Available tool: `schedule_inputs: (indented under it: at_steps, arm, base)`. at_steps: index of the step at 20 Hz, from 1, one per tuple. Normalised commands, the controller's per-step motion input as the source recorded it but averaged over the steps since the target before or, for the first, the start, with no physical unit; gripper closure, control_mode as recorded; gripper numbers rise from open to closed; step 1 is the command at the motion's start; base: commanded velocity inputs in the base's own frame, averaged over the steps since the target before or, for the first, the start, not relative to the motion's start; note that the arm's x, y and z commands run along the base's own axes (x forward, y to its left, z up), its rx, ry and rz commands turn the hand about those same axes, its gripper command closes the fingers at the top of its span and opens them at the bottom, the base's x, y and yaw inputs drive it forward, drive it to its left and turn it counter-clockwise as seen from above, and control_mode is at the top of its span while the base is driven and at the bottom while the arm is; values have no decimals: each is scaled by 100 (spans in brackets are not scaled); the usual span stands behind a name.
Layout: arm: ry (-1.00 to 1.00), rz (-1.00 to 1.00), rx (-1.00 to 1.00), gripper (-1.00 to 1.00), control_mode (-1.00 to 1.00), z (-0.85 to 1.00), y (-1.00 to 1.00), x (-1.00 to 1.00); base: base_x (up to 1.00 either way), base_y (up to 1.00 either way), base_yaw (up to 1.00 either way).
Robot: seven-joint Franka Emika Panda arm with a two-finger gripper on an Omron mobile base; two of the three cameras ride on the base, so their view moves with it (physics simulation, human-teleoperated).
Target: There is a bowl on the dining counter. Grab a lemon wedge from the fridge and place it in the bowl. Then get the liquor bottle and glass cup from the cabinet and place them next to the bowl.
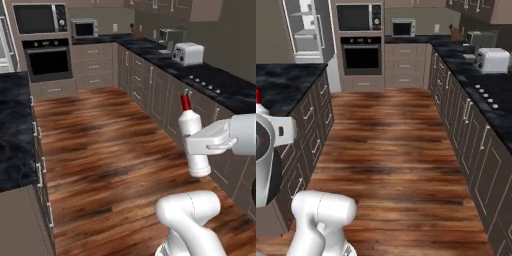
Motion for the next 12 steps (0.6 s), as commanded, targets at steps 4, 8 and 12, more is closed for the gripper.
schedule_inputs:
  at_steps: [4, 8, 12]
  arm:
    - [0, 0, 0, 100, 100, 0, 0, 0]
    - [0, 0, 0, 100, 100, 0, 0, 0]
    - [0, 0, 0, 100, 100, 0, 0, 0]
  base:
    - [-30, 68, 22]
    - [-2, 100, 0]
    - [0, 100, 0]
